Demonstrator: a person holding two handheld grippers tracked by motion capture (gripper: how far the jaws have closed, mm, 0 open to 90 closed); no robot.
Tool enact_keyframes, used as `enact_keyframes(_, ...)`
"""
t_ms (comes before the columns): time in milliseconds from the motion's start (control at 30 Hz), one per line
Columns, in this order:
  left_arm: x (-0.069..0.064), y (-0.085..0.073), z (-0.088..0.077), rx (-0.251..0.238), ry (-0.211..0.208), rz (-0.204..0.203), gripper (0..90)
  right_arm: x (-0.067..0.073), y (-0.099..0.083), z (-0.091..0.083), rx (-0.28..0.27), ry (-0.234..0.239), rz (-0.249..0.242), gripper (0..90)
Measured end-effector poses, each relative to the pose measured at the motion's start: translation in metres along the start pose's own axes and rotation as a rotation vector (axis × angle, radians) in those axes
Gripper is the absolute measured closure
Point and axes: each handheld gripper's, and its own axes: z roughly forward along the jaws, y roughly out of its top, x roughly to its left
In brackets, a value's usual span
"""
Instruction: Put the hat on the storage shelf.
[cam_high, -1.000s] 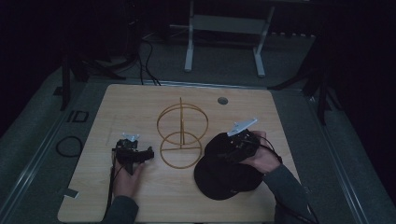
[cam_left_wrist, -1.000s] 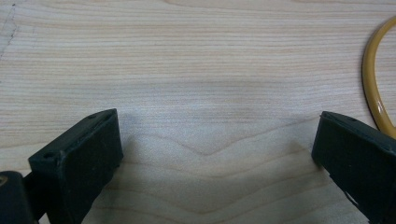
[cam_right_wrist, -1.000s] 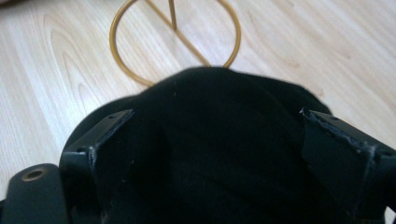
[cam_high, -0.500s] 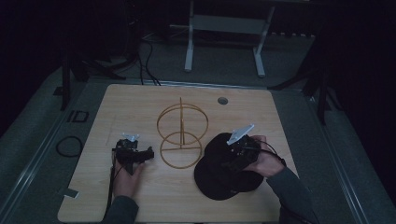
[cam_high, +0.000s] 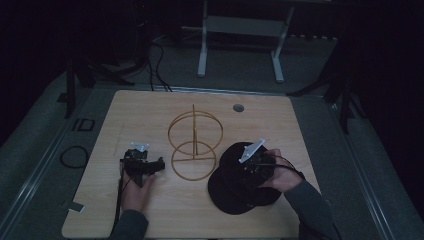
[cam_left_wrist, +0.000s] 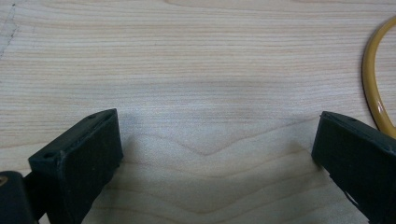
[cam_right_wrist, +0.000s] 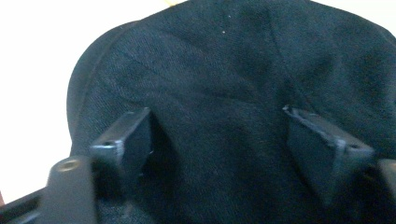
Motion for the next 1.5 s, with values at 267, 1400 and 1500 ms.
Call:
enact_keyframes(267,0.0,0.0,0.0,0.0,0.0,0.0,1.2,0.002,-0.002,0.01,0.108,-0.035,-0.031,68.8)
enact_keyframes(1400,0.0,0.0,0.0,0.0,-0.001,0.0,1.2,-0.013,-0.022,-0.028,-0.217,0.001,0.136,86.1)
enact_keyframes(1500,0.0,0.0,0.0,0.0,-0.001,0.0,1.2,-0.014,-0.026,-0.029,-0.242,0.017,0.142,86.1)
